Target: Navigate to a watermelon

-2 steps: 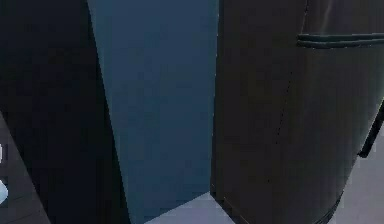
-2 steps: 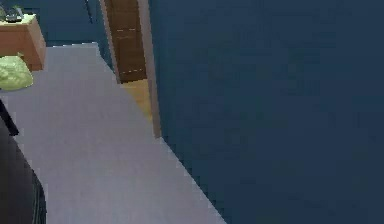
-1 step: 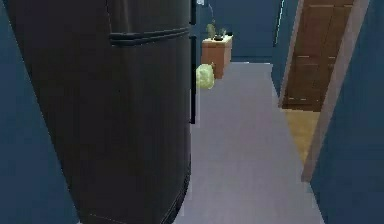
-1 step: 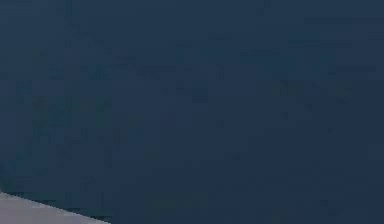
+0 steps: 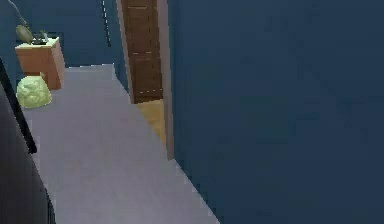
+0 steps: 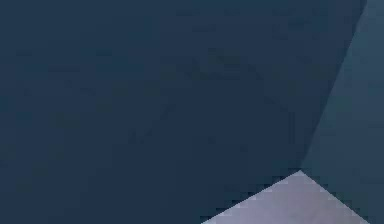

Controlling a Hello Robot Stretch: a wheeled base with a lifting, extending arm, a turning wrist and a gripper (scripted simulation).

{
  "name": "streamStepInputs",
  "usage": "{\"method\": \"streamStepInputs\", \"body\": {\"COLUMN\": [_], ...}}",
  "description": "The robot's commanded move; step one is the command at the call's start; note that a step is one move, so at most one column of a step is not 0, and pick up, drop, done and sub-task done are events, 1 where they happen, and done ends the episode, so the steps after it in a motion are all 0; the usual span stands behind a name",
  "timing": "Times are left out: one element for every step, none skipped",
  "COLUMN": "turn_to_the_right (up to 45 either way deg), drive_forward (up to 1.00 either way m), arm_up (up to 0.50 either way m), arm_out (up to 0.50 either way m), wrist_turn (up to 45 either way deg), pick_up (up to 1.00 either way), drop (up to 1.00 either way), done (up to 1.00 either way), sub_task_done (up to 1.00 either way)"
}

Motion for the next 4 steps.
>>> {"method": "streamStepInputs", "body": {"turn_to_the_right": [0.0, -27.0, 0.0, 0.0], "drive_forward": [0.30, 0.00, 1.00, 1.00], "arm_up": [0.00, 0.00, 0.00, 0.00], "arm_out": [0.00, 0.00, 0.00, 0.00], "wrist_turn": [0.0, 0.0, 0.0, 0.0], "pick_up": [0.00, 0.00, 0.00, 0.00], "drop": [0.00, 0.00, 0.00, 0.00], "done": [0.00, 0.00, 0.00, 0.00], "sub_task_done": [0.00, 0.00, 0.00, 0.00]}}
